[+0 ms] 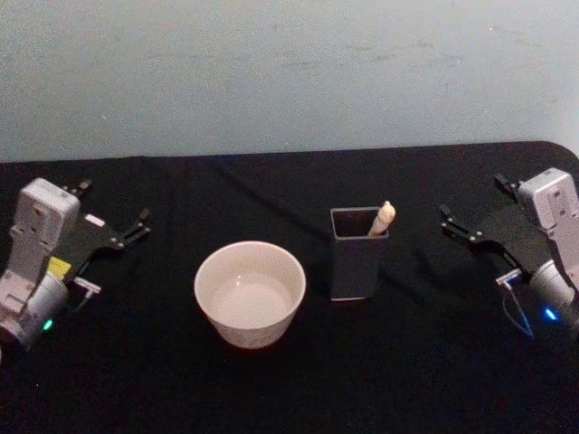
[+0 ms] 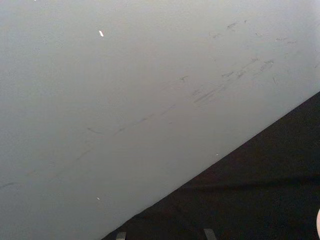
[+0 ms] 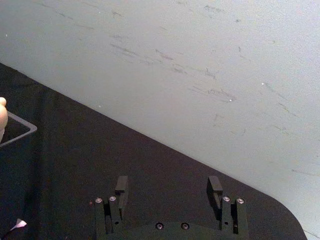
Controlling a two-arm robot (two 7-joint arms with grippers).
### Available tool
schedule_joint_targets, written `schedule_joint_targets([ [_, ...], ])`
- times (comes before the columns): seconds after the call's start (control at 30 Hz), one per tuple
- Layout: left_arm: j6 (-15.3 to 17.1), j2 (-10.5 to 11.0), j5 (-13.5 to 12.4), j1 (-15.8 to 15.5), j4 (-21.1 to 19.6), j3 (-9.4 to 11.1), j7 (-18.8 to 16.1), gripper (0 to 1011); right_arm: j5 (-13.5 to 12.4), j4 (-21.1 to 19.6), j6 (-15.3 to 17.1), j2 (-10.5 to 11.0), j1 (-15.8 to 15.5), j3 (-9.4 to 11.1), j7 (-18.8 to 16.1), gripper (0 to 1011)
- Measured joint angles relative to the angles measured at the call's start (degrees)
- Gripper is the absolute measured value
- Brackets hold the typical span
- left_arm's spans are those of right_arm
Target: Pick up the stirring spoon with one hand, stir inside the cup, then place it back in its original position.
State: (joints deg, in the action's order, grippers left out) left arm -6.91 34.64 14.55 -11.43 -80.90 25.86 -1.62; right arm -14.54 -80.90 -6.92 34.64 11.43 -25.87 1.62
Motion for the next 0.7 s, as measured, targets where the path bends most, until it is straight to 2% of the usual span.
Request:
schedule_joint_targets([
  [0.7,0.0,0.0,0.0,0.0,0.0,0.0,0.0,1001,0.0,0.0,0.0,0.0,0.0,0.0,0.0,1000],
])
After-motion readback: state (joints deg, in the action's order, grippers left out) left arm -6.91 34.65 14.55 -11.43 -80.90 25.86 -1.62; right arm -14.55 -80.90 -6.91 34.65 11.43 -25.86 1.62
